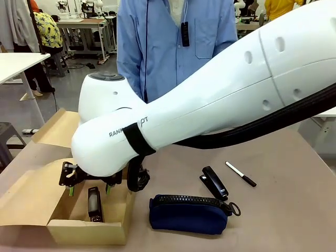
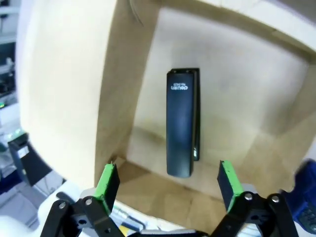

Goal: Place items inside the box.
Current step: Pick up a Pencil pouch or Stapler and place it inside the Mailer Box closest to the robot.

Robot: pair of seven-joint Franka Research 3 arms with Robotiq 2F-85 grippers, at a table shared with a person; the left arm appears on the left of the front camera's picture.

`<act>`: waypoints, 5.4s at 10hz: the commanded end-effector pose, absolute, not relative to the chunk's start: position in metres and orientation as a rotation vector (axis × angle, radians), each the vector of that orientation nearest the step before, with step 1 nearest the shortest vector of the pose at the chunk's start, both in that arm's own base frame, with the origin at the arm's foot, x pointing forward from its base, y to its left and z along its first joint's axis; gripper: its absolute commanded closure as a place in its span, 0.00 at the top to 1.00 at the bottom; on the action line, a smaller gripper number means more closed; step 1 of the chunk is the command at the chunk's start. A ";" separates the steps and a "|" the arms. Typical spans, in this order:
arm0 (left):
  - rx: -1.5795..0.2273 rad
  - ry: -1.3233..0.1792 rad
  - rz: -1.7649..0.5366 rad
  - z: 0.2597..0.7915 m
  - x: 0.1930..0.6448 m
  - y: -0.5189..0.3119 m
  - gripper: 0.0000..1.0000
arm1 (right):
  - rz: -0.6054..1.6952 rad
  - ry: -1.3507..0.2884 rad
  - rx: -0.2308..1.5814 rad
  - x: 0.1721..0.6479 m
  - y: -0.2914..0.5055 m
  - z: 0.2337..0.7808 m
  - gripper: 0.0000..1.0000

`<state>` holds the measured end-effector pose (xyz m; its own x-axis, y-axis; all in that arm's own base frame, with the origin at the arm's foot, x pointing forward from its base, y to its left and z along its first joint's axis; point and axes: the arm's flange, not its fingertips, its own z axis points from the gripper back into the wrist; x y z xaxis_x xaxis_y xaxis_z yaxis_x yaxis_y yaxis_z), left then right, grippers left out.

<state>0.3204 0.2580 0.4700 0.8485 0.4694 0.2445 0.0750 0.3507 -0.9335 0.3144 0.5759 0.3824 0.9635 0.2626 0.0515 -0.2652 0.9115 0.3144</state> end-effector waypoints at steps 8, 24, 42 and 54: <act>-1.209 -0.547 0.250 0.471 0.319 0.257 1.00 | 0.284 -0.078 0.458 0.292 0.421 0.457 1.00; -1.209 -0.547 0.250 0.471 0.319 0.257 1.00 | -0.552 -0.270 1.420 0.272 -0.168 0.437 1.00; -1.209 -0.547 0.250 0.471 0.319 0.257 1.00 | -0.011 -0.164 1.137 0.317 -0.053 0.463 1.00; -1.209 -0.547 0.250 0.471 0.319 0.257 1.00 | 0.999 -0.177 0.493 0.273 0.235 0.438 1.00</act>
